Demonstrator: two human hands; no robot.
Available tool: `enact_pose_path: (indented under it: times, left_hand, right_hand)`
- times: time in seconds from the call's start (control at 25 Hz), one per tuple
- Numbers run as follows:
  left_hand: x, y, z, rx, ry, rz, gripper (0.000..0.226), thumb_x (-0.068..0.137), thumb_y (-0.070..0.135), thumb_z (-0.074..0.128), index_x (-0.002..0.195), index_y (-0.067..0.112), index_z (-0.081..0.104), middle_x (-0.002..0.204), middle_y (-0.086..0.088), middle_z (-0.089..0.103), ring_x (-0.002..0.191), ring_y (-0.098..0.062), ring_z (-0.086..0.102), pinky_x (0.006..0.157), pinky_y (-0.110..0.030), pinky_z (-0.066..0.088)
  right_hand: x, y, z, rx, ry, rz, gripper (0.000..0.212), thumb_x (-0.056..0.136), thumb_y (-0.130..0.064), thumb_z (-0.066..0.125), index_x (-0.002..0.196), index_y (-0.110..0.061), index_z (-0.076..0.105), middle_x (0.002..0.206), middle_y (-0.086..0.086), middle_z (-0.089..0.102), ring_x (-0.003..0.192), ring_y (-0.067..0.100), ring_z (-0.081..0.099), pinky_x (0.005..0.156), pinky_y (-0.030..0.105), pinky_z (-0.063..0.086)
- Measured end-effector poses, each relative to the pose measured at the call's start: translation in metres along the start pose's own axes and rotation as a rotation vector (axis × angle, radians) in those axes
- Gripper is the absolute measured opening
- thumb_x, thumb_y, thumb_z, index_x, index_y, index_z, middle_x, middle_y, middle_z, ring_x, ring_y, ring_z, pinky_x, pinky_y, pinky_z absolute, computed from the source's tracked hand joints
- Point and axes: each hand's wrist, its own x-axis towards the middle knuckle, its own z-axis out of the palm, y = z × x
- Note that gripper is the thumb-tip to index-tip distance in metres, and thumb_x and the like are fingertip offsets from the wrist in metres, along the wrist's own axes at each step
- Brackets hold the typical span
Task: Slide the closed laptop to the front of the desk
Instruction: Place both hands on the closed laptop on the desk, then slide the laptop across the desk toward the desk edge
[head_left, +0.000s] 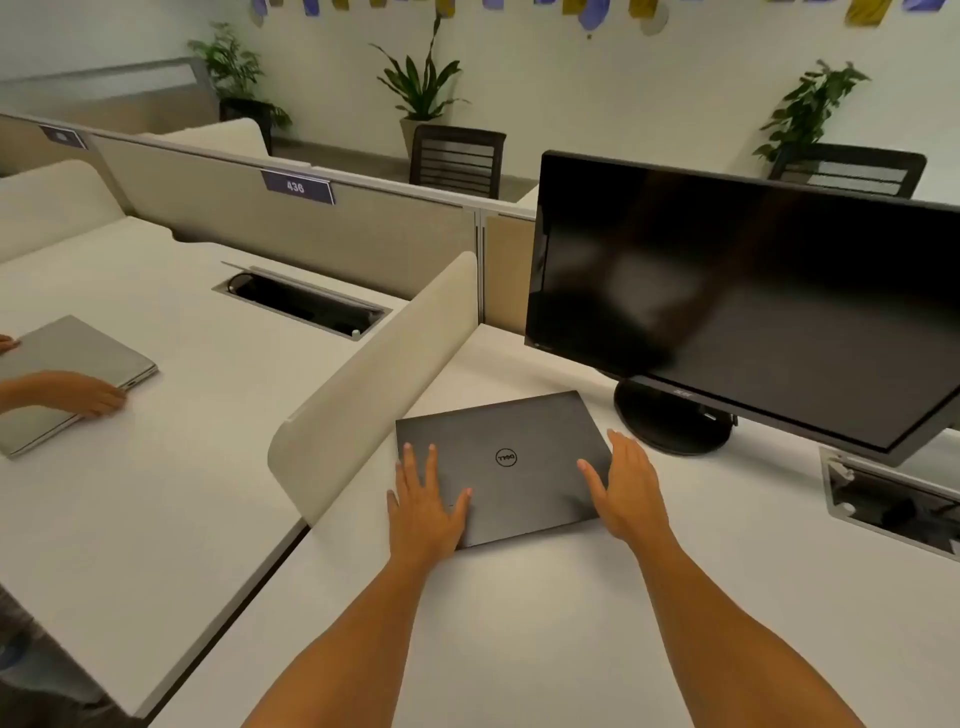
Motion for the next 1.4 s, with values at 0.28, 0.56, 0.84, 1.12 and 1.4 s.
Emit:
enact_pose_path:
  times: [0.28, 0.56, 0.84, 1.12, 1.4]
  left_hand:
    - [0.016, -0.006, 0.018, -0.046, 0.037, -0.266, 0.091, 0.096, 0.060, 0.049, 0.161, 0.017, 0.003, 0.165, -0.020, 0.012, 0.147, -0.037, 0.023, 0.116, -0.048, 0.025]
    - [0.041, 0.018, 0.022, -0.073, 0.035, -0.530, 0.102, 0.087, 0.069, 0.054, 0.160, 0.018, 0.004, 0.148, -0.019, 0.037, 0.130, -0.036, 0.037, 0.104, -0.047, 0.036]
    - [0.063, 0.011, 0.006, -0.234, -0.018, -0.748, 0.126, 0.060, 0.069, 0.083, 0.150, 0.011, 0.017, 0.154, -0.011, 0.029, 0.132, -0.043, 0.037, 0.101, -0.056, 0.041]
    - [0.069, -0.006, -0.014, -0.334, -0.146, -0.840, 0.139, 0.045, 0.063, 0.093, 0.152, 0.009, 0.022, 0.152, -0.017, 0.035, 0.136, -0.039, 0.040, 0.106, -0.054, 0.043]
    - [0.051, -0.019, -0.019, -0.575, -0.193, -0.809, 0.111, 0.052, 0.045, 0.098, 0.139, 0.002, 0.044, 0.141, -0.017, 0.049, 0.122, -0.036, 0.051, 0.098, -0.048, 0.046]
  right_hand:
    - [0.024, 0.007, 0.024, 0.028, -0.205, 0.290, 0.091, 0.092, -0.055, 0.058, 0.158, -0.011, 0.012, 0.158, 0.018, 0.031, 0.143, 0.038, 0.033, 0.114, 0.051, 0.033]
    - [0.049, 0.012, 0.020, -0.010, -0.281, 0.383, 0.110, 0.068, -0.060, 0.082, 0.151, -0.012, 0.029, 0.146, 0.015, 0.039, 0.134, 0.037, 0.040, 0.108, 0.048, 0.039]
    - [0.061, 0.028, 0.012, 0.291, -0.315, 0.542, 0.100, 0.066, -0.049, 0.089, 0.145, -0.009, 0.044, 0.147, 0.014, 0.047, 0.130, 0.034, 0.050, 0.102, 0.040, 0.046]
    - [0.046, 0.043, 0.001, 0.613, -0.446, 0.710, 0.058, 0.071, -0.044, 0.086, 0.107, -0.007, 0.059, 0.120, 0.010, 0.060, 0.093, 0.023, 0.060, 0.070, 0.032, 0.050]
    - [-0.009, 0.050, 0.017, 0.697, -0.169, 0.582, 0.049, 0.080, -0.035, 0.081, 0.119, -0.013, 0.059, 0.116, 0.005, 0.067, 0.102, 0.025, 0.066, 0.088, 0.037, 0.055]
